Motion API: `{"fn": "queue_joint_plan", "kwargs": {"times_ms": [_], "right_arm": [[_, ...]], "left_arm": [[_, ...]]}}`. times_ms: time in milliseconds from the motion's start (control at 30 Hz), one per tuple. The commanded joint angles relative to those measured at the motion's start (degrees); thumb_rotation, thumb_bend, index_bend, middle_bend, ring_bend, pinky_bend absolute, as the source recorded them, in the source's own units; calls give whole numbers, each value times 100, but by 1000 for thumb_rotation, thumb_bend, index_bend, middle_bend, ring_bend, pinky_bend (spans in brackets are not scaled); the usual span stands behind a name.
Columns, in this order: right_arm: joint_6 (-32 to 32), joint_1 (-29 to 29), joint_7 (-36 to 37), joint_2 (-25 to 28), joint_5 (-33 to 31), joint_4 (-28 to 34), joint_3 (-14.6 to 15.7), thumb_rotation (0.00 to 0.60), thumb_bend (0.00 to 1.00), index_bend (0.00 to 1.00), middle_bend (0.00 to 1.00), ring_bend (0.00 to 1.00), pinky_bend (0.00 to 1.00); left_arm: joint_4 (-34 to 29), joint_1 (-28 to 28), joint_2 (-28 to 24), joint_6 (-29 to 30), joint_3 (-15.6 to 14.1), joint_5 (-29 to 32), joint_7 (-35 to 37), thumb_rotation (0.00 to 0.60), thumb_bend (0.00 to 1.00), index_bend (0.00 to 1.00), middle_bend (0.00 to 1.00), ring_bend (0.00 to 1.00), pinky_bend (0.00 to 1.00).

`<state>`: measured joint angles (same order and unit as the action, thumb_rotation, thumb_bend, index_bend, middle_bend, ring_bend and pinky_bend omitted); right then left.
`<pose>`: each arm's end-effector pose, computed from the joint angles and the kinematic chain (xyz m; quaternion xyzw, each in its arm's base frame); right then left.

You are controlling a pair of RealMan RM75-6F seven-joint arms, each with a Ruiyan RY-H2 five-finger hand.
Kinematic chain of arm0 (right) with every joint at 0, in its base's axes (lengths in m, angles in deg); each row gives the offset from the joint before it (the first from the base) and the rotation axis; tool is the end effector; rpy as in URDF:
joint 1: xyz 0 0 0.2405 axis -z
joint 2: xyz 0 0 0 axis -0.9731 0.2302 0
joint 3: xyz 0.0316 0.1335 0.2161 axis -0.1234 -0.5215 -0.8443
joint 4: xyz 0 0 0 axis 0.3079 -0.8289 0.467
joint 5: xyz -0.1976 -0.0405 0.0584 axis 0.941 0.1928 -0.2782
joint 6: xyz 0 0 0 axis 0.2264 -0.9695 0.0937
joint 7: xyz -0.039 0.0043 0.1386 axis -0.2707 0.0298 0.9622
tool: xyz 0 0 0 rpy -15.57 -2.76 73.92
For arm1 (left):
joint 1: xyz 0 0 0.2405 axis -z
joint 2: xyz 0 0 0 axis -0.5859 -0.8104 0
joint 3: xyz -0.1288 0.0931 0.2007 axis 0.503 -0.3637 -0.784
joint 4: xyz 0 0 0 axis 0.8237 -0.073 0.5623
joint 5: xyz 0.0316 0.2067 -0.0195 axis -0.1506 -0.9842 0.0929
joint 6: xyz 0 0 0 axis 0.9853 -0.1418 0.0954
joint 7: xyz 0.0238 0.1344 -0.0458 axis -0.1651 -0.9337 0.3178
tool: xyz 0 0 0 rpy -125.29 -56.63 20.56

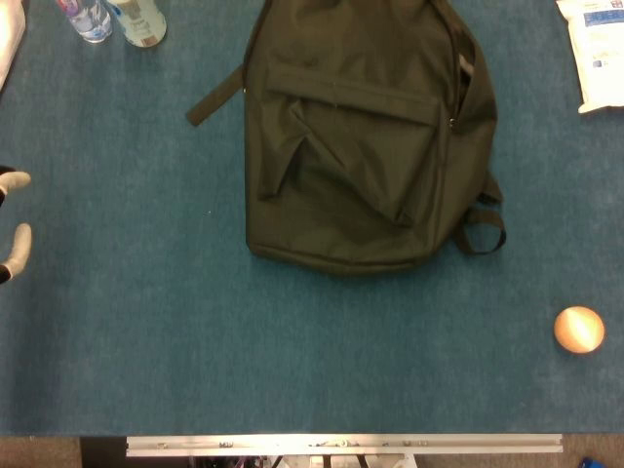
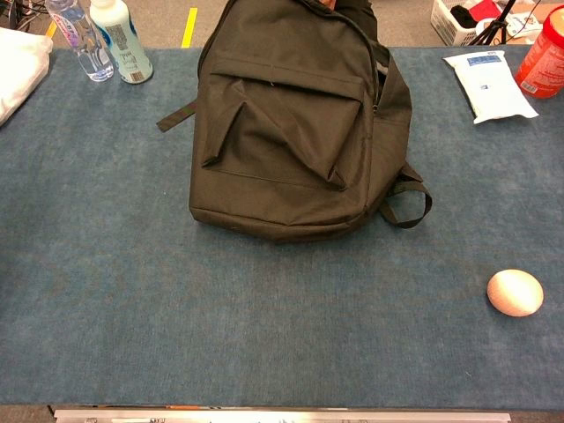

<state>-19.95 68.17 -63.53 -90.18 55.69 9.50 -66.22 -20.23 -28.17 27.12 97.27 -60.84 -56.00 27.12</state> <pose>-0.3013 -0.2084 0.1824 0.5978 -0.3923 0.3547 0.6024 -0.2802 0.1976 0.1441 -0.6018 -0.3782 -0.4032 0.5764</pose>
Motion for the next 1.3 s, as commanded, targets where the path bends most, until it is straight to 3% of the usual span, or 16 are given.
{"fn": "queue_joint_plan", "kwargs": {"times_ms": [33, 333, 500, 900, 1067, 1300], "right_arm": [[-16, -14, 22, 24, 9, 19, -32, 600, 94, 19, 201, 50, 121], [210, -392, -85, 332, 299, 360, -233, 600, 94, 19, 201, 50, 121], [275, -473, -89, 332, 580, 544, -145, 600, 94, 19, 201, 50, 121], [168, -336, -102, 283, 993, 718, 185, 600, 94, 19, 201, 50, 121], [176, -303, 32, 270, 1046, 630, 270, 600, 94, 19, 201, 50, 121], [136, -256, 179, 272, 1057, 510, 322, 600, 94, 18, 201, 50, 121]], "left_arm": [[24, 153, 5, -129, 73, -85, 254, 600, 422, 281, 261, 230, 288], [193, 874, 172, -929, 276, -257, 1383, 600, 423, 270, 254, 225, 288], [354, 1242, 404, -1239, 423, -249, 1885, 600, 422, 257, 251, 217, 288], [639, 2003, 789, -2095, 605, 43, 2092, 600, 416, 239, 241, 202, 276], [654, 2204, 1010, -2236, 751, 310, 2210, 599, 369, 227, 233, 193, 265], [810, 2458, 1364, -2453, 792, 511, 2265, 545, 356, 224, 209, 176, 234]]}}
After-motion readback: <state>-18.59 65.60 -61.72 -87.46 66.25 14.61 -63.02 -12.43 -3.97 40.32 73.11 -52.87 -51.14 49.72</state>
